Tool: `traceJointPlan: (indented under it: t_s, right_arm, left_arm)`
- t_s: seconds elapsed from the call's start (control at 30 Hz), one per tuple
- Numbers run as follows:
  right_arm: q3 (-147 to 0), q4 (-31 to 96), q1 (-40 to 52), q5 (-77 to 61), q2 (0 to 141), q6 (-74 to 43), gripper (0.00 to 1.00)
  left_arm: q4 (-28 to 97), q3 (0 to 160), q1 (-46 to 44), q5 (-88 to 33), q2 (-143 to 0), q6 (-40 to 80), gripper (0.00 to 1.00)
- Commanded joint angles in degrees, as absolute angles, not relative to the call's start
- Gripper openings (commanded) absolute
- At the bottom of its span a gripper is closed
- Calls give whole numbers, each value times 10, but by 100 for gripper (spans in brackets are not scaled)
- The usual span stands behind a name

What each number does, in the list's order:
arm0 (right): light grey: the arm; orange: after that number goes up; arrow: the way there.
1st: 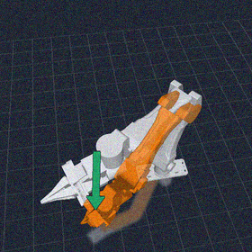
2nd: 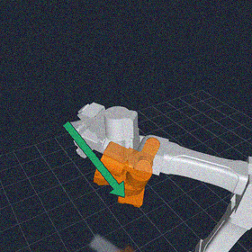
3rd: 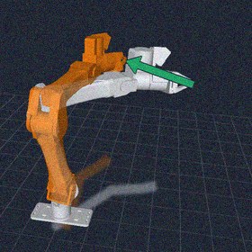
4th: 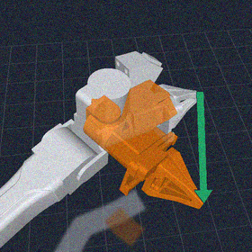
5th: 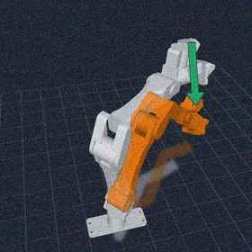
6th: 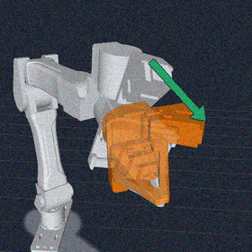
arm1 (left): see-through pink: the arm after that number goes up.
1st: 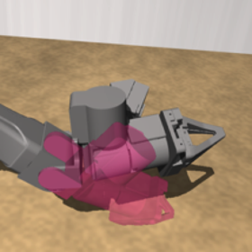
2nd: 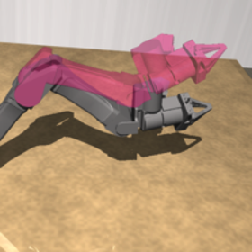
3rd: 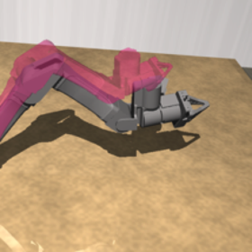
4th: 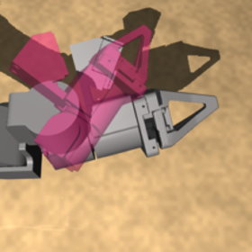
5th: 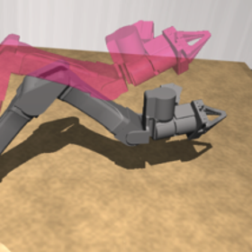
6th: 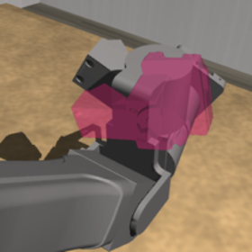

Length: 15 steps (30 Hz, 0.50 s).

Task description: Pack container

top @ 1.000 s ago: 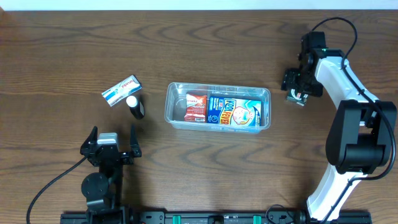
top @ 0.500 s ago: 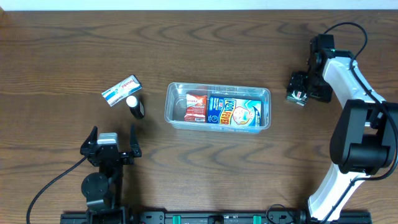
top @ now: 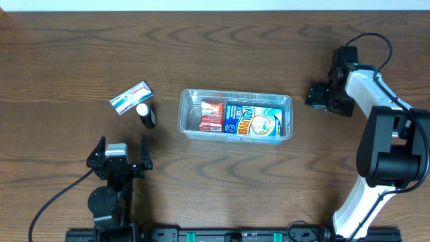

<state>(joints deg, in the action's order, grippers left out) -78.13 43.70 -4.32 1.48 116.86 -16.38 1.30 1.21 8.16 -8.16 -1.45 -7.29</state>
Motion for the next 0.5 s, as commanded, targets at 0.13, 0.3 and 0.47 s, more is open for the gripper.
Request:
traceJointPlan:
  t_s: [0.13, 0.3, 0.47]
  right_arm:
    - [-781, 425, -44, 10, 1175, -171, 87]
    - [-781, 419, -44, 11, 1175, -171, 81]
    - [-781, 411, -44, 11, 1175, -171, 75]
  left_arm:
    - [32, 2, 84, -86, -15, -68, 98]
    - [32, 2, 84, -86, -15, -68, 98]
    - [32, 2, 84, -86, -15, -68, 98]
